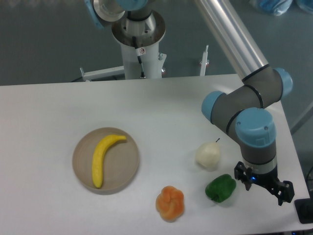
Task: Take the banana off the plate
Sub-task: 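Move the open gripper over the yellow banana on the wooden plate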
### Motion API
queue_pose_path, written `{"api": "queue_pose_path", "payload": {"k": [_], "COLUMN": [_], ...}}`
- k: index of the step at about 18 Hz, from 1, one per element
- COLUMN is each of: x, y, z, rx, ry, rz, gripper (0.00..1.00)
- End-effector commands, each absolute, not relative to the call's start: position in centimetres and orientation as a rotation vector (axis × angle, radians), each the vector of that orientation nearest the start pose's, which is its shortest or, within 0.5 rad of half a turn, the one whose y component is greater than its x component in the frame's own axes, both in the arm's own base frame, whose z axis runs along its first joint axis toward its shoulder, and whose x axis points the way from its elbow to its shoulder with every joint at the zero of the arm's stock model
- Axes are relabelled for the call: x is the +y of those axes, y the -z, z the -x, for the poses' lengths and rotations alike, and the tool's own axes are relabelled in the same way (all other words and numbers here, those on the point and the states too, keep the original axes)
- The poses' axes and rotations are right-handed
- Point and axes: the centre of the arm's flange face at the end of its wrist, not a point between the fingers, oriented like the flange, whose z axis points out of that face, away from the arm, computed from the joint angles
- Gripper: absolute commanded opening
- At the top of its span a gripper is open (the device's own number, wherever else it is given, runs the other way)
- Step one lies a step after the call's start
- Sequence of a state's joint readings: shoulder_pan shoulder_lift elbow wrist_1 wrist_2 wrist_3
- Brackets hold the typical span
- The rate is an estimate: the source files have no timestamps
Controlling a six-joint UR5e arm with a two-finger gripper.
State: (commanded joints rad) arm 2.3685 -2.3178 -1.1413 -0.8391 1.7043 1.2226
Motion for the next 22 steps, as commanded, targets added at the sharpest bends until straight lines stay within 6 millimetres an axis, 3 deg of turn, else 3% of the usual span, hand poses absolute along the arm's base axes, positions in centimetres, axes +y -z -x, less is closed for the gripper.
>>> {"api": "queue_pose_path", "payload": {"k": [12,16,22], "x": [64.0,63.8,59.9], "y": [-30.7,-32.4,-34.7], "z": [47.6,45.5,40.9], "rx": [0.574,0.511,0.213], "ry": [-0.636,-0.626,-0.538], "rz": [2.905,2.896,2.945], "gripper": [1.00,1.00,1.00]}}
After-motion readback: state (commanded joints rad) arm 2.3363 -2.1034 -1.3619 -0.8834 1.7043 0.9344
